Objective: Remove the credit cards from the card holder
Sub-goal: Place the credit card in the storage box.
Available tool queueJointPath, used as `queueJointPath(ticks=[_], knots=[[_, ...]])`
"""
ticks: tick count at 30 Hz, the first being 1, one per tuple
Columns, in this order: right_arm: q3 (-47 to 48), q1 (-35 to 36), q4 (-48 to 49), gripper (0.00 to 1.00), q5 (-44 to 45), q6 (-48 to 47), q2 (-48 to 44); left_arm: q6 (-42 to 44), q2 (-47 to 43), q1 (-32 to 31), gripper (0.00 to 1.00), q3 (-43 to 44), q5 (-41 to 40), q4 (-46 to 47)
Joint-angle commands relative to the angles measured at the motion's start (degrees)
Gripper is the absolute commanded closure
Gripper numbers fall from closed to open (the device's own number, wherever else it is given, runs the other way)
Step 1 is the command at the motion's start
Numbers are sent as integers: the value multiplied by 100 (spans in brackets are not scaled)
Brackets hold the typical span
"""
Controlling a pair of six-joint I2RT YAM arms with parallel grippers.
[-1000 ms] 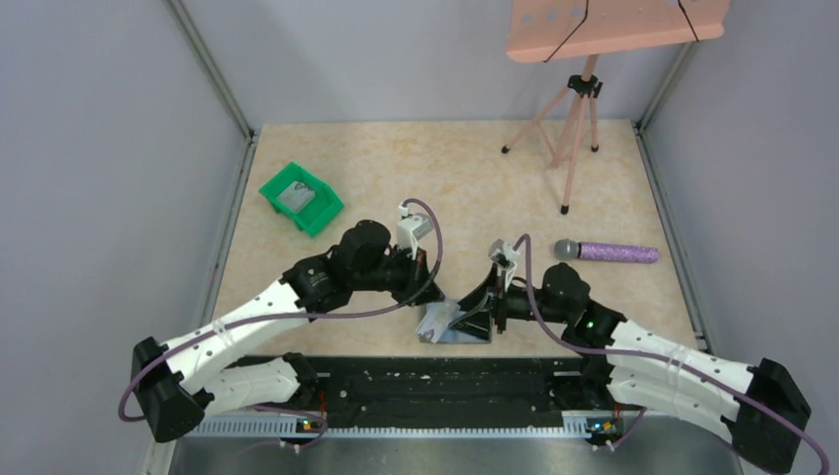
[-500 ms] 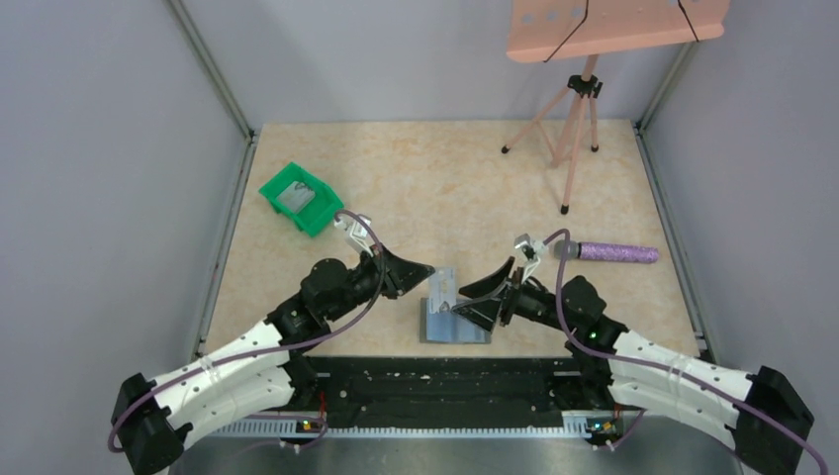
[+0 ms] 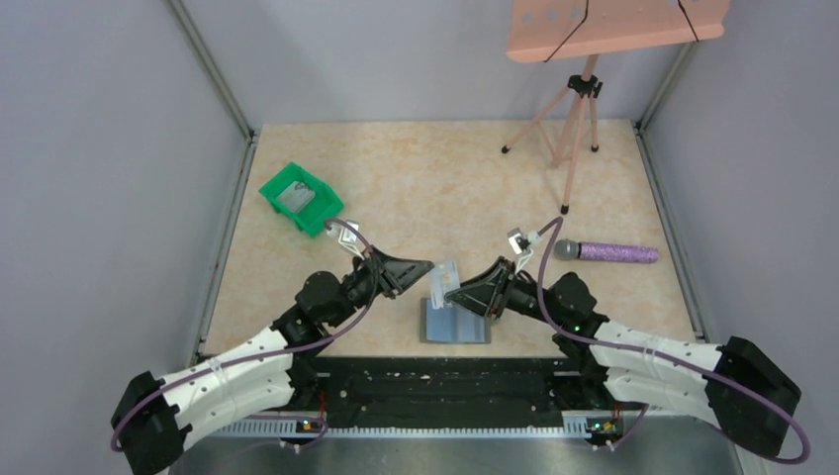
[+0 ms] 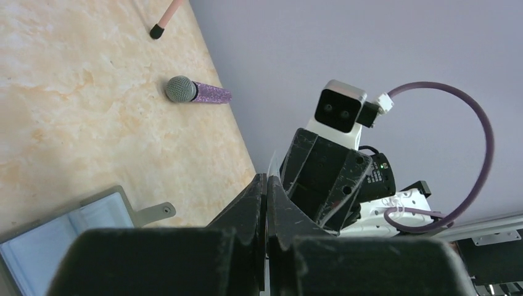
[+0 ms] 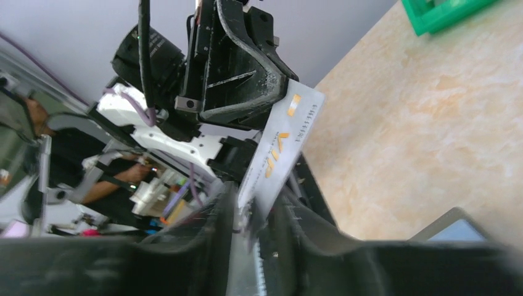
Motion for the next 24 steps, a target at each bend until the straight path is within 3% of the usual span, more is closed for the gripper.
queueJointPath(ticks=[1,2,4,7,9,14,19,24], knots=[[-65,-22,742,87,-39,198,53,18,-131,13,100,-41,-98,429],[-111,-27,755,97,-37,160,20,26,-123,13,100,-41,-84,416],[-149,-110,659,100,-222,-101,-41,68,-94,13,94,-18,-63,277],[-126,-435,257,100,-965,-438,-108,488,-114,21,57,136,333,-262],[-124,-695,43,100,-1630,-549,-125,876,-135,21,48,375,647,-965],[142,-850,-852,100,-3145,-988,-193,1658,-405,17,46,1078,1283,-2650],[443,-846,-1965,100,-3653,-1599,-279,2484,-518,30,45,1756,1770,-3986],[532,-845,-1892,100,-3978,-1353,-39,2944,-126,30,48,2130,2523,-4425]])
